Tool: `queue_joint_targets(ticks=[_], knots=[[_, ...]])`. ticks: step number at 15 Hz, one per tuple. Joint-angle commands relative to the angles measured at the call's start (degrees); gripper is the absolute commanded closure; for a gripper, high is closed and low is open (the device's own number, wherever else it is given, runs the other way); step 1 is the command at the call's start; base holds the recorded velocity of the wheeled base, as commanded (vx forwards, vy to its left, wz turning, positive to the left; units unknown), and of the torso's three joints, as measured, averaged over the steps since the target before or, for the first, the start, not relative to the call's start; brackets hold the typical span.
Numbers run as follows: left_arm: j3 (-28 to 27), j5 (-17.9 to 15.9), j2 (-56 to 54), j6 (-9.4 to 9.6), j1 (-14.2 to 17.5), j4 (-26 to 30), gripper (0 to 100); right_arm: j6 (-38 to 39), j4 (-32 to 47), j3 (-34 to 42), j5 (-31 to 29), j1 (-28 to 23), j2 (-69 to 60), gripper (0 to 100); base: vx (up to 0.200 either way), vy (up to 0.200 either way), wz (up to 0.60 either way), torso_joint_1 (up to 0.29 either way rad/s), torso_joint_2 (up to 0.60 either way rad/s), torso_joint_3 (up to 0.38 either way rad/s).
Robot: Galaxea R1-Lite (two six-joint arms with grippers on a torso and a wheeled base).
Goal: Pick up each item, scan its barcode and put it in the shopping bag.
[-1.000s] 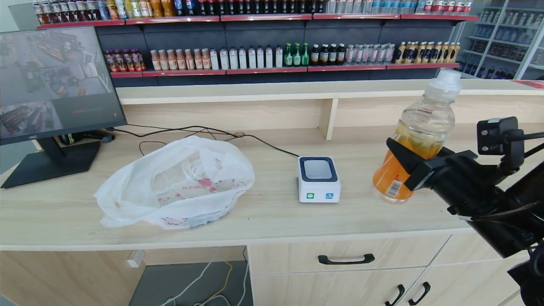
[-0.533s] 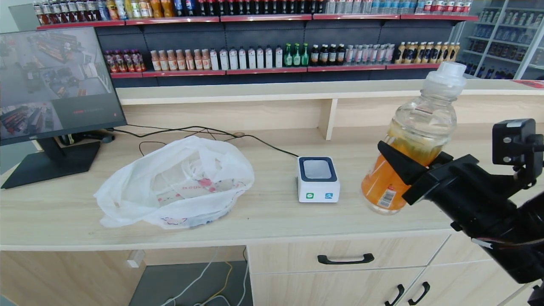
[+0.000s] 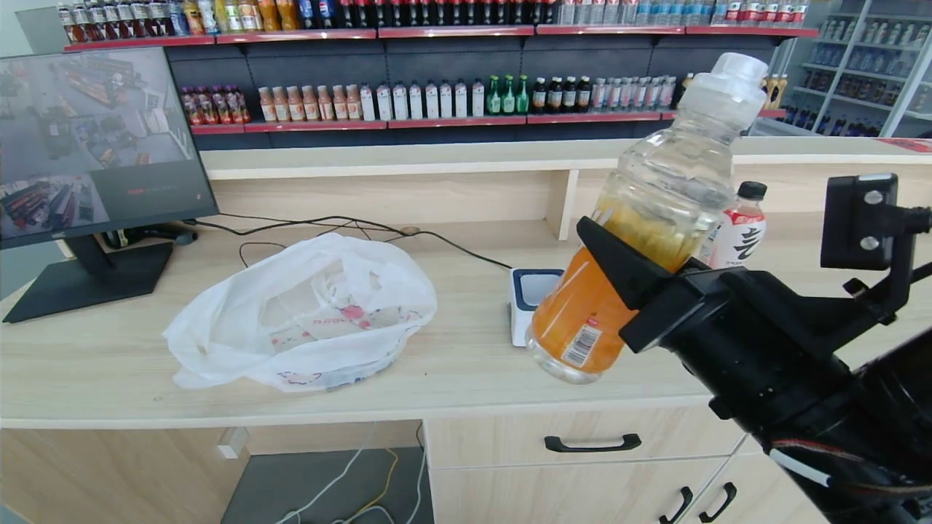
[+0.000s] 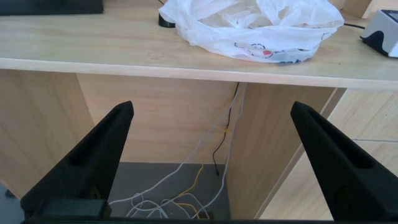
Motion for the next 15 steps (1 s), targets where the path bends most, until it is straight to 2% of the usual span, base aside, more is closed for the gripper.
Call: queue_joint_targets(ticks=[1,6,10,12,15], knots=[[0.0,0.0,0.0,-0.08,0.0,0.0,0,2.2,4.7,-2.6,-1.3,3.3,-2.6,100,0.000,0.000,0.00,0.000,0.00,0.000],[0.0,0.0,0.0,0.00,0.0,0.0,0,10.6,16.8,-12.9,-2.5,3.5,-3.9,100,0.000,0.000,0.00,0.000,0.00,0.000],[0.0,0.0,0.0,0.00,0.0,0.0,0,20.9,31.7,-24.7,-10.0,6.0,-4.6,100,0.000,0.000,0.00,0.000,0.00,0.000],[0.0,0.0,0.0,-0.08,0.0,0.0,0,23.9,35.7,-26.1,-11.8,8.8,-5.6,100,0.000,0.000,0.00,0.000,0.00,0.000],[0.0,0.0,0.0,0.00,0.0,0.0,0,25.3,36.0,-26.2,-12.7,10.6,-5.7,100,0.000,0.000,0.00,0.000,0.00,0.000]])
